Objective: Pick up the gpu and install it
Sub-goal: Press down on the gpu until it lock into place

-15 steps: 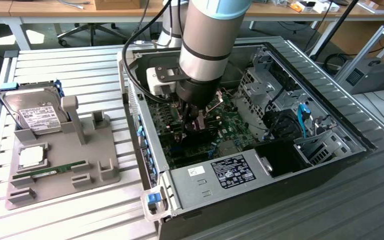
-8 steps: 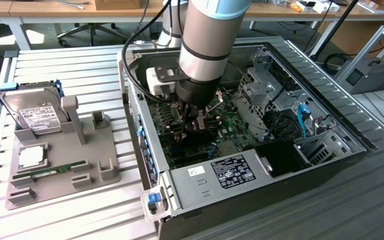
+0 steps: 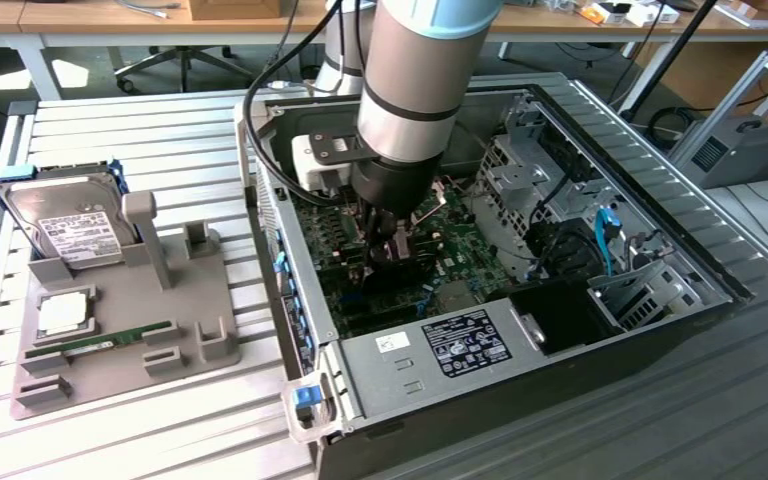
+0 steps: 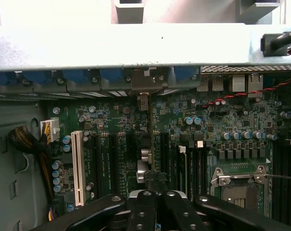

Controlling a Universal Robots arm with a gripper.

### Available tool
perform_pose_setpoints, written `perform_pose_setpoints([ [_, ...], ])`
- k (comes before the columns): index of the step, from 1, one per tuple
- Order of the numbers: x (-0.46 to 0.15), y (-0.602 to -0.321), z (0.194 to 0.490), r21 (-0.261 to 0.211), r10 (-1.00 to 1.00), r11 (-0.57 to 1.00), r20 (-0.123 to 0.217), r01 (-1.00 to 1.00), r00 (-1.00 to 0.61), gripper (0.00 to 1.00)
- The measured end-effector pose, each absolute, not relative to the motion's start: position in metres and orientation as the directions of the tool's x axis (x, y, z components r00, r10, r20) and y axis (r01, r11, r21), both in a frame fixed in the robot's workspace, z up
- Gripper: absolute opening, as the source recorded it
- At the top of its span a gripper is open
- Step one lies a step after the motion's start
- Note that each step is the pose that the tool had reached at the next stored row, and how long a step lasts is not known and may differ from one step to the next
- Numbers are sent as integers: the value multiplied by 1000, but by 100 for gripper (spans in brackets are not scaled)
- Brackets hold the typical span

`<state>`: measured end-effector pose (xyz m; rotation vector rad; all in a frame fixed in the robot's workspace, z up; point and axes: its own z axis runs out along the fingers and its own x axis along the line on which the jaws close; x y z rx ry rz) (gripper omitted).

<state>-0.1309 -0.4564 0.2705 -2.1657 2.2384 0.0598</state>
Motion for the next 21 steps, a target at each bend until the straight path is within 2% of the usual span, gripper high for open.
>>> perform_pose_setpoints([
  [12, -132, -456, 271, 7, -998, 33, -46, -999, -33, 11],
  [21, -132, -456, 285, 7, -998, 33, -46, -999, -33, 11],
])
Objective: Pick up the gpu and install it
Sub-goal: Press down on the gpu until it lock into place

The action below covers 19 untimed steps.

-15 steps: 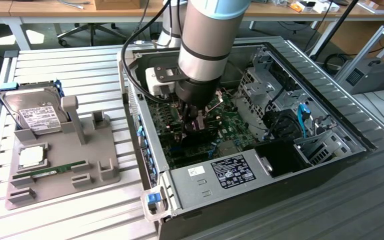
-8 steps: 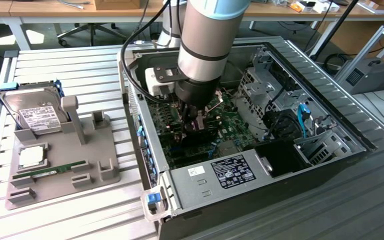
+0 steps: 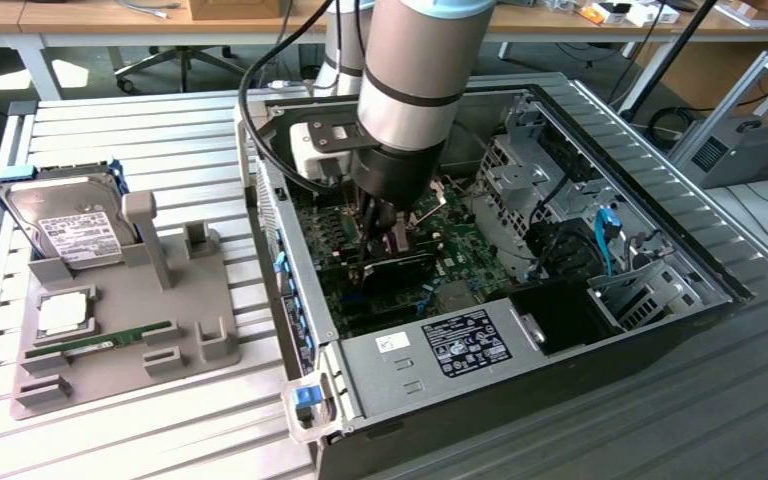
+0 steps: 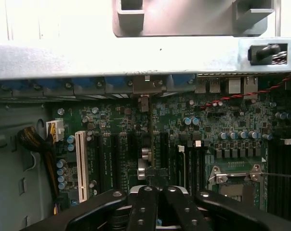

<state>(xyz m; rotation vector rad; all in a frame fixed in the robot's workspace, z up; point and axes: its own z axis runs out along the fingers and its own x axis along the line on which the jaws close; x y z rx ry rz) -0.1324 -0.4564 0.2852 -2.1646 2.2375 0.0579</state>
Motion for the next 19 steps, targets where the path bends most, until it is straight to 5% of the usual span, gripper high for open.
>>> perform_pose_setpoints([
  [19, -114, -456, 287, 7, -998, 33, -46, -999, -33, 11],
])
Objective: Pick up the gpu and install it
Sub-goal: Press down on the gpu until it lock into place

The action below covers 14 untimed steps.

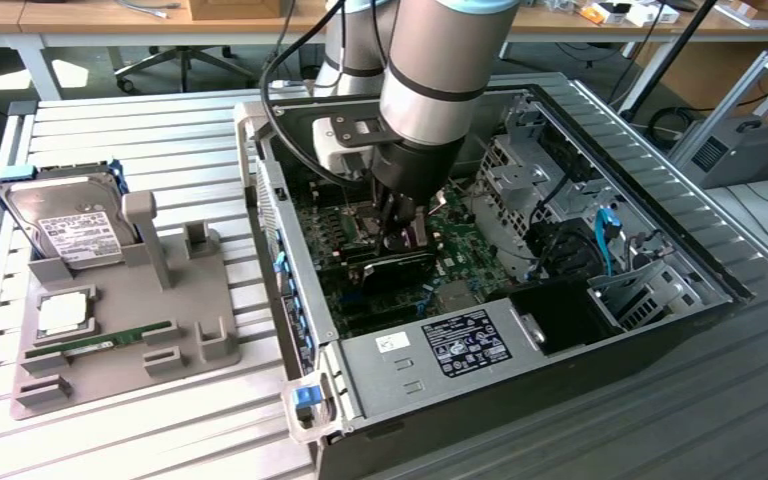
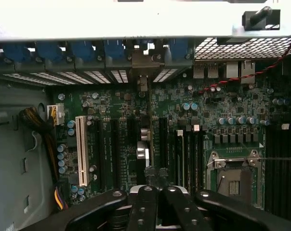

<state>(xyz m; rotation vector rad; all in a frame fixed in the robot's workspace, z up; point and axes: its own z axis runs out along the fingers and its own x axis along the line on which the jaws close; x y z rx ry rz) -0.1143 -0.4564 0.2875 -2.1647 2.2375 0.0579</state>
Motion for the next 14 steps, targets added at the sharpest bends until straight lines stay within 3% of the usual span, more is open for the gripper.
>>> perform_pose_setpoints([
  [14, -114, -456, 289, 7, -998, 33, -46, -999, -33, 11],
])
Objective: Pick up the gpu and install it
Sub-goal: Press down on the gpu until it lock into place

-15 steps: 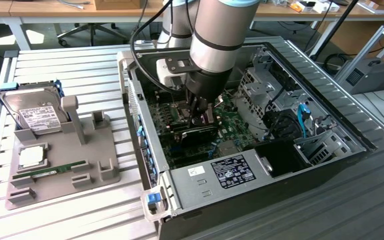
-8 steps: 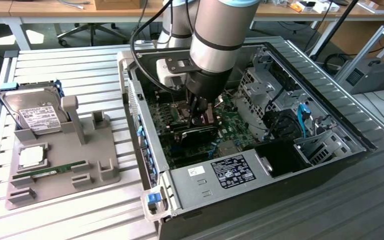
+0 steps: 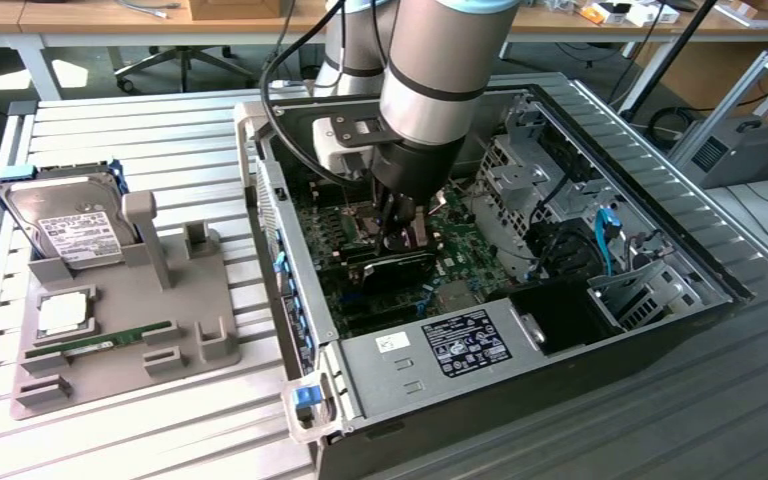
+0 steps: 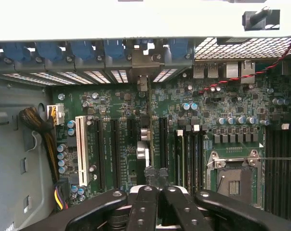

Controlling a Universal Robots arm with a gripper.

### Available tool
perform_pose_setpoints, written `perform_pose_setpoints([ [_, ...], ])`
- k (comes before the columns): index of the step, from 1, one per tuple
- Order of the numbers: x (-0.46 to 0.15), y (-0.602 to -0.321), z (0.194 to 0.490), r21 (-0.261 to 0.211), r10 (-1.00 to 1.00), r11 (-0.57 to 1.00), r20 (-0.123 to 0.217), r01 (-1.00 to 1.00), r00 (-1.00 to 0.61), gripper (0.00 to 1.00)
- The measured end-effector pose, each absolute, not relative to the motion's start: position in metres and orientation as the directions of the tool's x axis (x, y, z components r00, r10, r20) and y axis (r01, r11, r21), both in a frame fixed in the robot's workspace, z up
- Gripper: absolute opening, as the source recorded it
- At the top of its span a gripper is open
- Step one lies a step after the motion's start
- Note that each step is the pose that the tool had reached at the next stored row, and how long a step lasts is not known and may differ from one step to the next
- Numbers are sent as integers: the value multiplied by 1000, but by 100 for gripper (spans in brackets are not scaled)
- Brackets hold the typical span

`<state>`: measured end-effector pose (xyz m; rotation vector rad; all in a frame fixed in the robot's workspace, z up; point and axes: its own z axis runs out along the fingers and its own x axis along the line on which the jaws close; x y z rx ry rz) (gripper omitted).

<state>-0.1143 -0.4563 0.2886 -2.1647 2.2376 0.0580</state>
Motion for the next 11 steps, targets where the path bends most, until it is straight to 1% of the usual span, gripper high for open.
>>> perform_pose_setpoints([
  [5, -114, -456, 296, 7, -998, 33, -46, -999, -33, 11],
  [11, -114, -456, 296, 7, -998, 33, -46, -999, -33, 11],
])
